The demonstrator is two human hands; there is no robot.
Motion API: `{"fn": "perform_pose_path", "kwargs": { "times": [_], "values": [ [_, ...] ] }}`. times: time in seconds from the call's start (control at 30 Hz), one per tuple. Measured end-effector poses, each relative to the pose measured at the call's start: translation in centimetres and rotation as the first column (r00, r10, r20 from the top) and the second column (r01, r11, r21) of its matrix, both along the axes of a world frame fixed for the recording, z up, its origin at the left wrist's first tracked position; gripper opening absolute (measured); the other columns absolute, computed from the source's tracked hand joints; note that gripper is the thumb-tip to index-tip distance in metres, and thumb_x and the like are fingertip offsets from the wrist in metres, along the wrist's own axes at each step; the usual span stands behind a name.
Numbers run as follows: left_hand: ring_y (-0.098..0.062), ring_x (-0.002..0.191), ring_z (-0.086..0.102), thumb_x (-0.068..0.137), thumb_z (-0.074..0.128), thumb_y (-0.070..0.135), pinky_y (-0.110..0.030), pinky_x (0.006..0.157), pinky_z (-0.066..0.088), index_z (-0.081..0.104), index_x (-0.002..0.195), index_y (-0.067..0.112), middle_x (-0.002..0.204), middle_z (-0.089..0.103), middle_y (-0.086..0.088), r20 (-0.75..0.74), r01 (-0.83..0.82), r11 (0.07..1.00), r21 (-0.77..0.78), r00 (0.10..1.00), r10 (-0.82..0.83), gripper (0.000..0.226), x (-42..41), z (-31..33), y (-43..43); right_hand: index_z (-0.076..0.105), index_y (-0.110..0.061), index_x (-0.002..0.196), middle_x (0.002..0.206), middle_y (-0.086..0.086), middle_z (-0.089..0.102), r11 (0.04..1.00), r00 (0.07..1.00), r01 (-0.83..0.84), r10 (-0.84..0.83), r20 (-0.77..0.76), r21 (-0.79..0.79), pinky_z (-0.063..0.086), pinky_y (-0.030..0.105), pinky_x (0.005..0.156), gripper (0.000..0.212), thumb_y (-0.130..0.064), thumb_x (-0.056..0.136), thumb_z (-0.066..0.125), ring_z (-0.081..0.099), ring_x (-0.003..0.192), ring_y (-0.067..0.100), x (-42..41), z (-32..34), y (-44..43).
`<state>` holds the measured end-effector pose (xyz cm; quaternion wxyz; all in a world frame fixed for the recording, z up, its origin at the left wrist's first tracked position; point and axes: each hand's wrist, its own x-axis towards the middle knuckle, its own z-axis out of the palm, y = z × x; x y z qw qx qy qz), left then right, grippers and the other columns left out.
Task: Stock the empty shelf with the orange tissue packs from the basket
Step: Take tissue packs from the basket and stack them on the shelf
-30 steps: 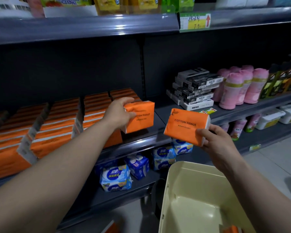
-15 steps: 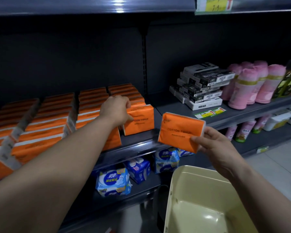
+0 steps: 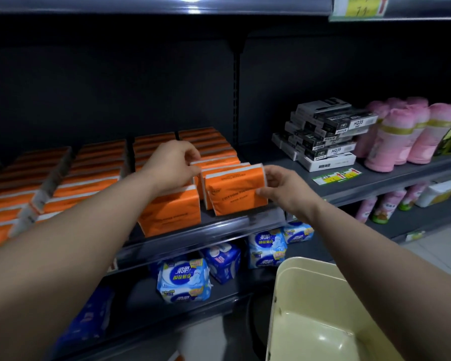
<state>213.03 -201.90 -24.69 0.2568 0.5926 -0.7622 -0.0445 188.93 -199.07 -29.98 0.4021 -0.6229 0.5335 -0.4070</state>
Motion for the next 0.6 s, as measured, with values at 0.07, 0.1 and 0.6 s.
{"fn": "perform_pose_path", "kwargs": {
  "times": [0.07, 0.1, 0.6],
  "values": [
    [-0.016, 0.098, 0.062, 0.081, 0.071, 0.024, -0.03, 0.087, 0.05, 0.07, 0.102, 0.018, 0.106, 0.068, 0.0, 0.005, -0.026, 0.999, -0.024, 1.0, 0.026, 0.022, 0.6, -0.3, 0.6, 0.061, -0.025, 0.097, 0.096, 0.001, 0.07, 0.999, 0.998, 0.042, -0.044, -0.051, -0.033, 0.053, 0.045, 0.091, 0.037, 0.007, 0.079, 0.065, 0.067, 0.094, 0.019, 0.9, -0.3, -0.6],
    [-0.016, 0.102, 0.061, 0.084, 0.067, 0.025, -0.028, 0.088, 0.048, 0.07, 0.105, 0.019, 0.11, 0.068, 0.001, 0.019, -0.04, 0.999, -0.029, 0.999, 0.041, 0.023, 0.8, -0.5, 0.8, 0.06, -0.024, 0.097, 0.095, 0.0, 0.069, 0.997, 0.995, 0.067, -0.07, -0.075, -0.047, 0.053, 0.044, 0.09, 0.036, 0.006, 0.079, 0.066, 0.067, 0.093, 0.019, 1.2, -0.5, -0.8],
    [-0.019, 0.122, 0.053, 0.092, 0.054, 0.015, -0.037, 0.107, 0.04, 0.052, 0.133, 0.019, 0.131, 0.059, -0.001, 0.025, -0.11, 0.978, 0.178, 0.994, 0.108, 0.042, -0.3, -0.7, -0.2, 0.027, -0.029, 0.147, 0.106, -0.018, 0.056, 0.998, 0.987, -0.068, 0.066, -0.149, -0.004, 0.047, 0.015, 0.077, 0.074, -0.019, 0.086, 0.067, 0.058, 0.092, -0.001, 1.9, -0.3, -0.2]
  ]
}}
